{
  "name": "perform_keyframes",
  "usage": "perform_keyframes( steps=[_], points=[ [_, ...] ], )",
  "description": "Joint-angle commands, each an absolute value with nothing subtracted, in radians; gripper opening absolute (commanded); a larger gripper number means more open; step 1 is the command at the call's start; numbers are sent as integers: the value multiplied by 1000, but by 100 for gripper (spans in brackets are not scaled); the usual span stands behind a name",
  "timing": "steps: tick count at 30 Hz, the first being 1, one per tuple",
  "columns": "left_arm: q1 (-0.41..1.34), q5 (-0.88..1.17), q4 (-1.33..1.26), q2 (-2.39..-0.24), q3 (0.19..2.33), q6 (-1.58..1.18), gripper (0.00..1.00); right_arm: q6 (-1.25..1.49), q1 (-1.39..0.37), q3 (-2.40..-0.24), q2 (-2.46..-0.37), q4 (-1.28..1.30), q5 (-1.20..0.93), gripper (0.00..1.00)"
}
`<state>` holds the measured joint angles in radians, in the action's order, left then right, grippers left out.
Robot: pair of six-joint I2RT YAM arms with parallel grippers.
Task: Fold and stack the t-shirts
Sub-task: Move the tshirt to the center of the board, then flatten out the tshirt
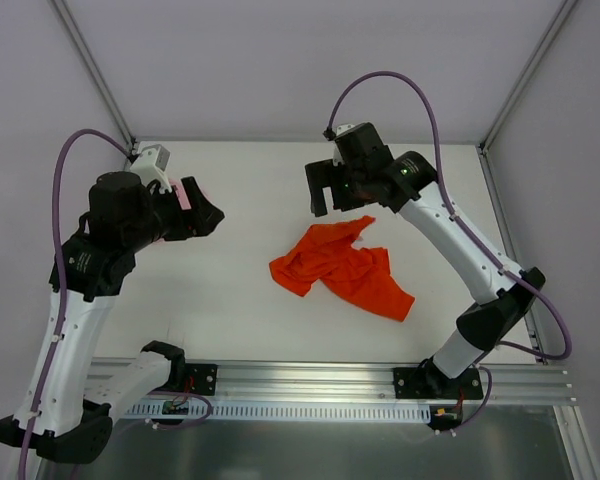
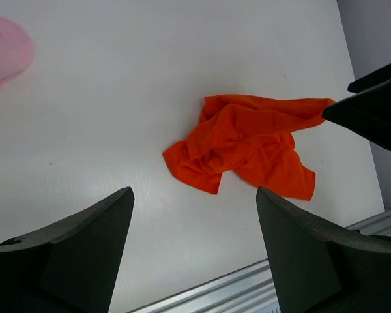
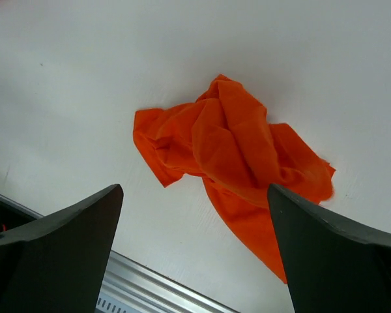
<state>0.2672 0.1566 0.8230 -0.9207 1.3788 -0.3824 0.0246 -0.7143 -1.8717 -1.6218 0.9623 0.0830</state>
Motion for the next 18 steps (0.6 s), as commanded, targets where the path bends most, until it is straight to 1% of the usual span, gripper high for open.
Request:
perform_keyframes(
  steps=[1,4,6,7,9,10,11,12,13,14,15,16,17,18],
  points=[
    [264,196,792,-946,1342,-396,77,14,-718,-1910,-1632,943,161,100],
    [262,257,761,-982,1313,-403,77,8,-716,-1902,-1629,956,212,100],
    [262,302,753,-1030,1302,-406,72,-24,-715,-1891,-1620,959,233,100],
    [262,363,740,-1048,1289,-408,70,-28,-712,-1882,-1609,965,251,100],
    [264,422,726,-1115,1272,-416,67,-15,-694,-1853,-1586,959,262,100],
    [270,455,709,-1136,1267,-425,64,-3,-678,-1794,-1568,950,267,100],
    [281,498,675,-1159,1264,-426,59,65,-657,-1746,-1513,930,234,100],
    [300,497,664,-1205,1269,-425,51,93,-632,-1696,-1484,908,207,100],
    [322,489,658,-1230,1284,-407,51,124,-574,-1649,-1459,881,158,99],
    [365,471,658,-1258,1298,-397,51,150,-540,-1559,-1439,867,123,99],
    [383,471,654,-1311,1317,-390,51,182,-513,-1521,-1409,855,95,96],
    [399,475,644,-1333,1322,-384,48,195,-471,-1487,-1399,838,80,92],
    [420,480,635,-1353,1325,-388,48,198,-457,-1441,-1396,836,57,89],
    [428,498,603,-1386,1324,-396,49,199,-448,-1427,-1394,838,52,89]
  ],
)
